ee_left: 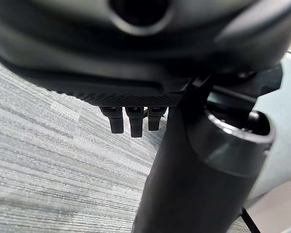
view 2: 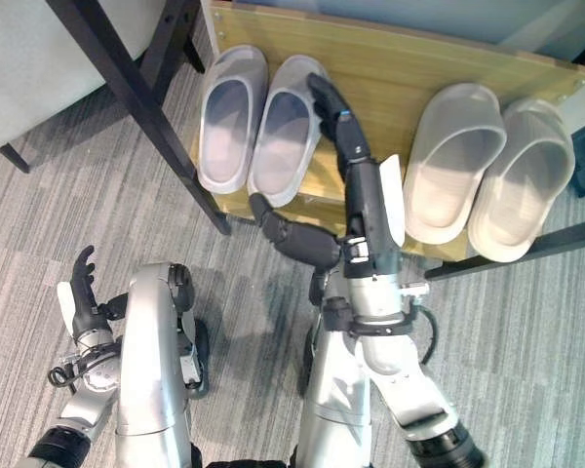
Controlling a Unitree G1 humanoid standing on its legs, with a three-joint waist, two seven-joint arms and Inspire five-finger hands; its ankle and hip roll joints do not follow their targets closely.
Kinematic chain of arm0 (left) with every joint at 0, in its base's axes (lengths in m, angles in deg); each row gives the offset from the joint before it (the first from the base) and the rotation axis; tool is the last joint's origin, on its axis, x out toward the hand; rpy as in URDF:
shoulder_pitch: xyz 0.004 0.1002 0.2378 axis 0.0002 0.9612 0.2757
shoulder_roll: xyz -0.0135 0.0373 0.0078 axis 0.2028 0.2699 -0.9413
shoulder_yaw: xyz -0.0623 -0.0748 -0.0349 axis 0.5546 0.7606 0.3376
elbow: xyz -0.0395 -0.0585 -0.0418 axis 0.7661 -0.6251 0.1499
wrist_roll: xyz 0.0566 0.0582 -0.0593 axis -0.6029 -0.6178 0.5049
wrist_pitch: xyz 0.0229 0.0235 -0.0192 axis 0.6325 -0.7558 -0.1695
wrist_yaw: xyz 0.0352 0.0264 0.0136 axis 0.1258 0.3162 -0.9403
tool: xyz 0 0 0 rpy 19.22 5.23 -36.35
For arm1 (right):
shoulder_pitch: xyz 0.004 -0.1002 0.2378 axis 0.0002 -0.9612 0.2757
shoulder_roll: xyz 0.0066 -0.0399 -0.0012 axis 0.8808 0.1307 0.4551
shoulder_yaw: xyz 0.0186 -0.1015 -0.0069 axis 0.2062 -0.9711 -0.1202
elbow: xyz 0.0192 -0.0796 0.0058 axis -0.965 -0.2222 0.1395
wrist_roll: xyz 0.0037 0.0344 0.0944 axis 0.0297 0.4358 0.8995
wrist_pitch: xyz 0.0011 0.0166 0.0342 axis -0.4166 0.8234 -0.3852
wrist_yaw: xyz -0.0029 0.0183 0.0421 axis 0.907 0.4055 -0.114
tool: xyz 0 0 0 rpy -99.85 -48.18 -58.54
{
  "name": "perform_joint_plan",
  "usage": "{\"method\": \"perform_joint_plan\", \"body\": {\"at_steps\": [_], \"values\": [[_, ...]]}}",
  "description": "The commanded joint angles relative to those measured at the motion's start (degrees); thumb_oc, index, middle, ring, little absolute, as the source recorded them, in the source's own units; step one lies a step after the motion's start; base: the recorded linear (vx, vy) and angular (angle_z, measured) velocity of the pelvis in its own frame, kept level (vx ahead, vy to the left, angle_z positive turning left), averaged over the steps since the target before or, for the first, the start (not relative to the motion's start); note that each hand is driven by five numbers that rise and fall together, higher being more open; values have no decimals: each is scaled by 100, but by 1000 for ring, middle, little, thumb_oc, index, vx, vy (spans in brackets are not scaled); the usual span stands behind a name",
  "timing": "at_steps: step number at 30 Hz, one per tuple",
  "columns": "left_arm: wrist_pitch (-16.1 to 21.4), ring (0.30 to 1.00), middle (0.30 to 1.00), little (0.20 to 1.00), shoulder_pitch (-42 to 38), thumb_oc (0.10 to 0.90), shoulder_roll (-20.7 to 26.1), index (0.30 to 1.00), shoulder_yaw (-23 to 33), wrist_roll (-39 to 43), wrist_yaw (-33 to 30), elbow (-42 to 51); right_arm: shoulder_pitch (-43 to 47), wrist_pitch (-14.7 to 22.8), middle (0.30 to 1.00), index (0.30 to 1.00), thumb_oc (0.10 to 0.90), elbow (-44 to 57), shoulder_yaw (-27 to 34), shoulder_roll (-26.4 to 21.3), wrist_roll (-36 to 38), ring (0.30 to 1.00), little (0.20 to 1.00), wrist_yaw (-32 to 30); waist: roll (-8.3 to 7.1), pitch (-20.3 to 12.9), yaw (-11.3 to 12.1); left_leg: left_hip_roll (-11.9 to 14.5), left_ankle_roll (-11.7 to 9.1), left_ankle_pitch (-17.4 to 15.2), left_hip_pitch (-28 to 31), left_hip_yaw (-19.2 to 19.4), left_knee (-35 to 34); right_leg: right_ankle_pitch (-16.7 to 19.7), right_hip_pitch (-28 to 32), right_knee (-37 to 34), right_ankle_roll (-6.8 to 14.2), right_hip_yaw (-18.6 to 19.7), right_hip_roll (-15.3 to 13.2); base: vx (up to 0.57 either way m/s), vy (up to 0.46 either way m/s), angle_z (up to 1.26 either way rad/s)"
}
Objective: Arrange the slippers neatly on the shoe rack.
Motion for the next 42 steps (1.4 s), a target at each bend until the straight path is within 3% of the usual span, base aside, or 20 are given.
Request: {"method": "perform_joint_plan", "body": {"at_steps": [1,3,4,7,10,13,18,23,26,27,28,33,36,37,39,40,41,42], "values": [[682,900,900,900,-153,800,102,900,359,-20,8,285,-103,864,900,900,800,1129,434,-211,870,900,900,601,-225,-215,143,-271,174,155,204,-236,-265,491,-119,-464,-259,134,-113,0,0,0],[858,900,900,900,-284,800,149,900,565,-75,3,548,-600,1110,900,900,800,1113,994,-453,1914,900,900,1234,-330,-215,148,-224,179,281,207,-125,-816,665,-113,-1031,-289,48,-109,-70,0,1],[856,900,900,900,-288,800,147,900,556,-76,2,550,-612,1113,900,900,800,1114,1015,-454,1934,900,900,1254,-326,-215,154,-226,181,303,208,-122,-837,685,-113,-1050,-293,45,-110,-111,-2,1],[935,900,900,900,-378,800,323,900,617,-320,116,916,-1057,1050,900,900,800,552,1458,-394,2629,900,900,1481,-372,-255,131,-176,195,612,475,1,-1739,962,214,-1966,-309,-157,-157,-139,-14,2],[952,900,900,900,-262,800,502,900,580,-506,342,1231,-1727,915,900,900,800,24,1562,-115,3281,900,900,1751,-387,-578,50,-111,162,804,814,58,-2359,1111,552,-2604,-267,-288,-214,-28,17,12],[969,900,900,900,-200,800,635,900,316,-865,645,1341,-2039,819,900,900,800,-70,1256,-167,3680,900,900,2414,-350,-845,16,36,152,951,1397,101,-3024,1213,1097,-3251,-183,-446,-325,8,69,-2],[934,900,900,900,-167,800,626,900,-251,-1119,1206,1087,-1854,506,900,900,800,-773,367,-223,3855,900,900,2819,-373,-1152,119,173,131,1267,2422,87,-4279,1417,2142,-4500,-156,-717,-407,24,40,-3],[928,900,900,900,79,800,541,900,-474,-953,1601,883,-1938,341,900,900,800,-1874,66,130,3719,900,900,2704,-445,-1376,185,295,129,1433,3254,112,-5237,1576,3000,-5475,-119,-929,-428,71,16,2],[877,900,900,900,119,800,441,900,-631,-833,1822,499,-1941,327,900,900,800,-3334,304,886,3600,900,900,2195,-515,-1629,167,279,141,1659,4021,163,-6262,1814,3898,-6575,-84,-1175,-343,137,-7,4],[879,900,900,900,112,800,444,900,-634,-832,1821,495,-1934,333,900,900,800,-3344,304,892,3598,900,900,2195,-516,-1608,170,281,141,1669,4052,161,-6285,1825,3932,-6600,-85,-1182,-339,43,-1,4],[795,900,900,900,112,800,343,900,-651,-755,1916,293,-1809,361,900,900,800,-4077,546,1249,3432,900,900,1866,-519,-1709,151,263,166,1985,4459,220,-6967,2206,4358,-7287,-86,-1339,-281,34,-3,4],[764,900,900,900,308,800,175,900,-514,-583,2033,-57,-1613,444,900,900,800,-5552,865,1593,2664,900,900,1167,-508,-1922,164,291,219,2472,5875,230,-8704,2941,5755,-8994,122,-1626,-51,136,-18,-2],[736,900,900,900,540,800,77,900,-521,-459,2192,-201,-1660,361,900,900,800,-6244,999,1745,2340,900,900,938,-531,-2093,191,325,201,2766,6802,324,-9744,3353,6661,-10009,232,-1630,15,192,-20,-1],[735,900,900,900,539,800,78,900,-521,-459,2192,-201,-1659,362,900,900,800,-6244,999,1746,2339,900,900,937,-535,-2095,186,320,201,2807,6820,323,-9798,3385,6676,-10053,230,-1637,14,221,-8,-10],[698,900,900,900,703,800,36,900,-607,-442,2419,-292,-1648,226,900,900,800,-6861,1076,1905,2202,900,900,831,-534,-2291,190,265,124,3156,7628,515,-10867,3759,7400,-11028,364,-1734,103,189,-10,-14],[698,900,900,900,704,800,37,900,-607,-441,2420,-293,-1647,228,900,900,800,-6864,1075,1905,2202,900,900,831,-536,-2266,193,266,123,3178,7684,519,-10917,3777,7450,-11068,364,-1736,107,125,-13,-14],[691,900,900,900,701,800,-84,900,-649,-253,2561,-477,-1651,132,900,900,800,-7308,1066,1986,2185,900,900,864,-521,-2413,169,211,78,3437,8129,640,-11613,4007,7780,-11633,430,-1715,208,82,-9,-10],[694,900,900,900,700,800,-85,900,-650,-251,2563,-481,-1650,135,900,900,800,-7313,1066,1985,2187,900,900,867,-521,-2394,176,213,77,3460,8182,649,-11665,4025,7822,-11671,430,-1712,213,131,-18,-7]]}}
